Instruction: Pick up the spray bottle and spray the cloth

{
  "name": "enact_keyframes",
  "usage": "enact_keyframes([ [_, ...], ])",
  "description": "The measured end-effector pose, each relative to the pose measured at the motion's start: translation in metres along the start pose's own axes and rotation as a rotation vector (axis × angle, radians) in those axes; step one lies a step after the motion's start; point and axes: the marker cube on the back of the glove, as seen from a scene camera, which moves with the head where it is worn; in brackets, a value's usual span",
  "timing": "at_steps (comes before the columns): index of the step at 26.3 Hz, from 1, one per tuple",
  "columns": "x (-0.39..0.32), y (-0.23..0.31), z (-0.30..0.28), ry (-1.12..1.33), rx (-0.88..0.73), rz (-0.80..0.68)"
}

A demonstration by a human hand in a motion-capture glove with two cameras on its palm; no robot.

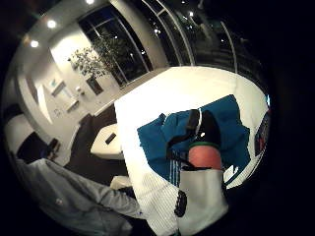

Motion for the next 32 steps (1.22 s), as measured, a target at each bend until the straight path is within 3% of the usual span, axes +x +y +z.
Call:
enact_keyframes([
  [8,0.039,0.023,-0.035,-0.003,0.096,0.061],
  [18,0.108,0.055,-0.064,-0.049,0.138,0.257],
  [32,0.195,0.056,-0.042,-0.206,0.129,0.558],
])
